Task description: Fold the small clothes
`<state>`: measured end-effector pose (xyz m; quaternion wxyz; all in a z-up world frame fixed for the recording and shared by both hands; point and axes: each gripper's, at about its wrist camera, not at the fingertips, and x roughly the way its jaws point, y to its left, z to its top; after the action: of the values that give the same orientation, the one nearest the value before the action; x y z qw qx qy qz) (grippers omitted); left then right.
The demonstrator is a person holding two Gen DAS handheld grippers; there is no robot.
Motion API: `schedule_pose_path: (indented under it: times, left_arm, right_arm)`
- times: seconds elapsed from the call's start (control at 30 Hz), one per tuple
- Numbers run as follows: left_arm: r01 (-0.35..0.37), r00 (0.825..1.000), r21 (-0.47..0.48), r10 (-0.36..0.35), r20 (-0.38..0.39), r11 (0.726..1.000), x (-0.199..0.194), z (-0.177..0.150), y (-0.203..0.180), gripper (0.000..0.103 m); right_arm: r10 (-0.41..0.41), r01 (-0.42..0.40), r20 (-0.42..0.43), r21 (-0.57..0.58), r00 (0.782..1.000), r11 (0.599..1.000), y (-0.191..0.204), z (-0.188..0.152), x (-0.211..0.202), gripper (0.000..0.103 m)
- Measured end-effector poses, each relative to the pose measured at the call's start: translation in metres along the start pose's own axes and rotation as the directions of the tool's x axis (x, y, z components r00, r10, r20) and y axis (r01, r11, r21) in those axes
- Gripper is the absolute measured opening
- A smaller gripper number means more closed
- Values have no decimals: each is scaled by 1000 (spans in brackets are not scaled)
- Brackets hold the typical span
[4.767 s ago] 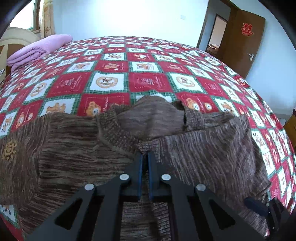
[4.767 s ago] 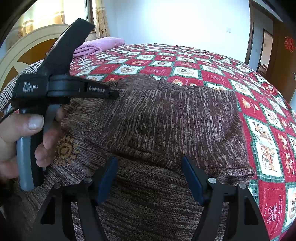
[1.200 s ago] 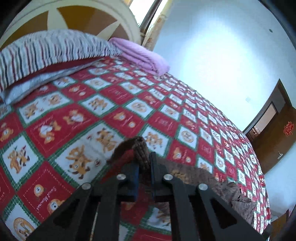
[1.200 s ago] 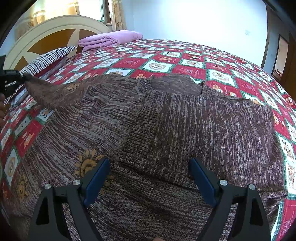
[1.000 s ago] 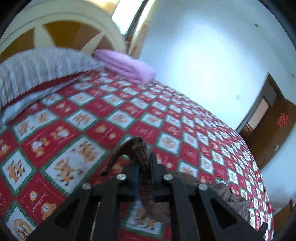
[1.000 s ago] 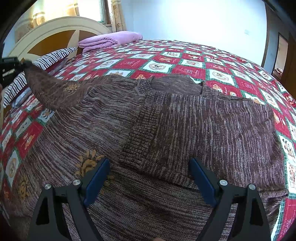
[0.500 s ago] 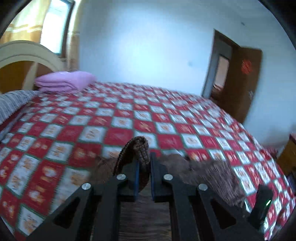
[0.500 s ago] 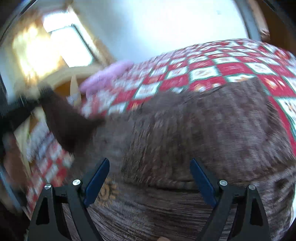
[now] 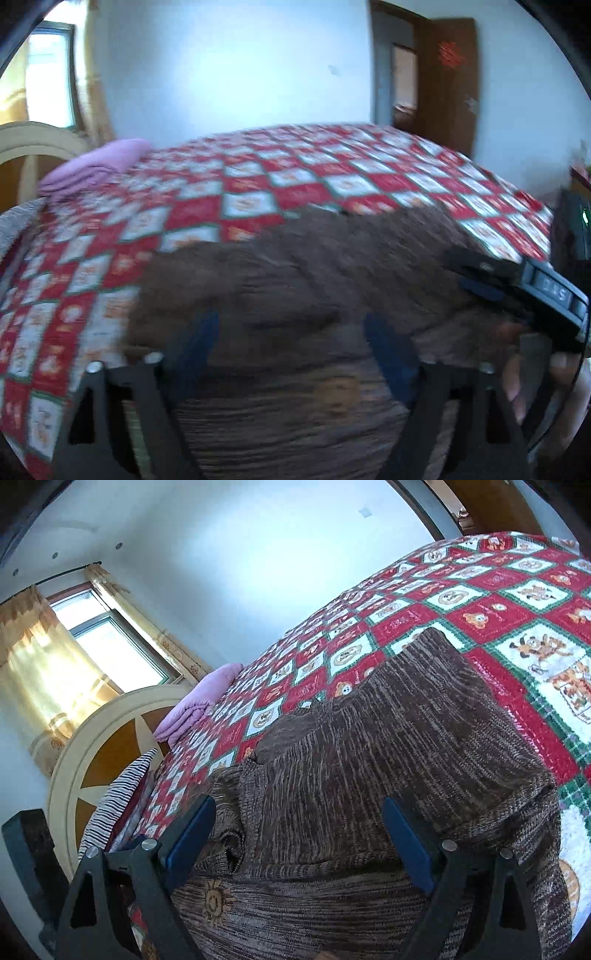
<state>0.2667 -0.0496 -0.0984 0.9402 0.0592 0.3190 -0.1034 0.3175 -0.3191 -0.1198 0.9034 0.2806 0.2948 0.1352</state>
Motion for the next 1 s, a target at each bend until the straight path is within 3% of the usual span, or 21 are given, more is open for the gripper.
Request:
schedule_pose_path:
  times: [0.07,0.17,0.23,0.3,0.47,0.6,0.67,0.77,0.9,0.97,1.0]
  left_arm:
    - [-138,990,-28,138,-1,990,7,2,32,91]
    - [-344,939,-67,342,-40,936,26,4,78,91]
    - [-403,913,-79,395,-98,912,43,-3,99,91]
    - [-417,896,-55,400,-193,907,63,-15,108,91]
    - [-381,909,-74,359,-211,922,66,-24,109,92]
    - [-384,908,-75,362,-213,920,69,-27,108,94]
    - [-372,914,-121,340,-221,920,69,-30,119,100]
    - [-321,932,-215,267,-245,922,73,-34,135,103]
    - [-269,947,-281,199,-253,921,75,-39,142,103]
    - [-272,946,-275,204,-252,922,75,-39,139,103]
    - [-273,946,-272,205,-252,923,76,-39,138,103]
  right_arm:
    - [-3,3,-3,-5,1000,1000,-2,-1,-2,92]
    - [-13,12,-11,-21,1000,1000,2,-3,-2,92]
    - [-26,25,-18,-37,999,999,3,-4,-4,92]
    - [-38,31,-66,-96,997,995,12,-3,-2,92]
    - [-137,67,-170,-365,976,929,80,-2,15,90]
    - [-273,87,-243,-577,931,812,125,-18,55,59]
    - [-299,75,-261,-625,918,777,132,-25,74,59]
    - [-324,42,-326,-644,888,764,131,-34,103,59]
    - [-353,40,-345,-663,870,747,130,-44,120,59]
    - [-362,50,-334,-671,870,740,130,-43,124,46]
    - [-365,57,-328,-670,871,740,130,-41,125,28]
